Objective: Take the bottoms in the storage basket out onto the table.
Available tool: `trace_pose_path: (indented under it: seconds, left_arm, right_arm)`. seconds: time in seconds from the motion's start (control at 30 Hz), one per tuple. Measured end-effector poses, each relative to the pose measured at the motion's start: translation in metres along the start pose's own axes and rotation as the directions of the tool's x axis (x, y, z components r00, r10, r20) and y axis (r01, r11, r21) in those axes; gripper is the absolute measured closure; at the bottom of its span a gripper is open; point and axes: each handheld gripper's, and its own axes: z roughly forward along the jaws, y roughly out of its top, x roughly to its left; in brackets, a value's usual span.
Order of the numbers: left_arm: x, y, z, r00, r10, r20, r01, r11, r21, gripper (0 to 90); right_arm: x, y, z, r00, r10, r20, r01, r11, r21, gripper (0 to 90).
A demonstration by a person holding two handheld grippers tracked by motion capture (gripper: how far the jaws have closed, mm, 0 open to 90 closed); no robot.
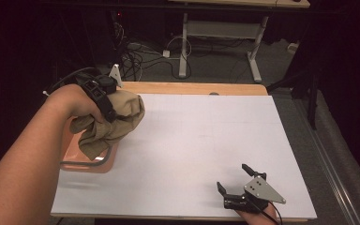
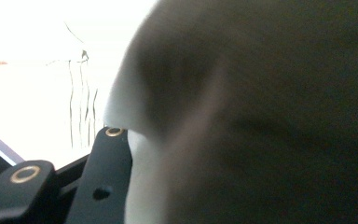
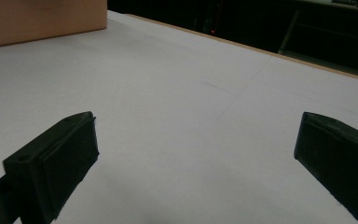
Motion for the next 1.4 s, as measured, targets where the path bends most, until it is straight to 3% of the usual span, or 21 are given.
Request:
trace_pose_path:
  seconds: [0.43,0.67,0.9,1.4]
  left_arm:
    - [-0.012,0.007,-0.007,0.9997,0.024,0.003,-0.024,0.9996,-0.016,59.3]
    - [-0.025,0.017,-0.01,0.9983,0.056,0.019,-0.055,0.9978,-0.038,59.3]
    - [-0.035,0.028,-0.007,0.9974,0.07,0.017,-0.069,0.9958,-0.06,59.1]
    - [-0.049,0.045,0.005,0.9953,0.096,0.015,-0.095,0.9938,-0.058,58.9]
  right_arm:
    - [0.0,0.0,-0.001,1.0,0.0,0.0,0.0,1.0,-0.004,0.4]
    - [0.0,0.0,-0.001,1.0,0.002,0.0,-0.002,1.0,-0.005,0.4]
    - [0.0,0.0,-0.001,1.0,0.002,-0.001,-0.002,1.0,-0.005,0.4]
    - [0.0,0.0,-0.001,1.0,-0.001,-0.002,0.001,1.0,-0.005,0.4]
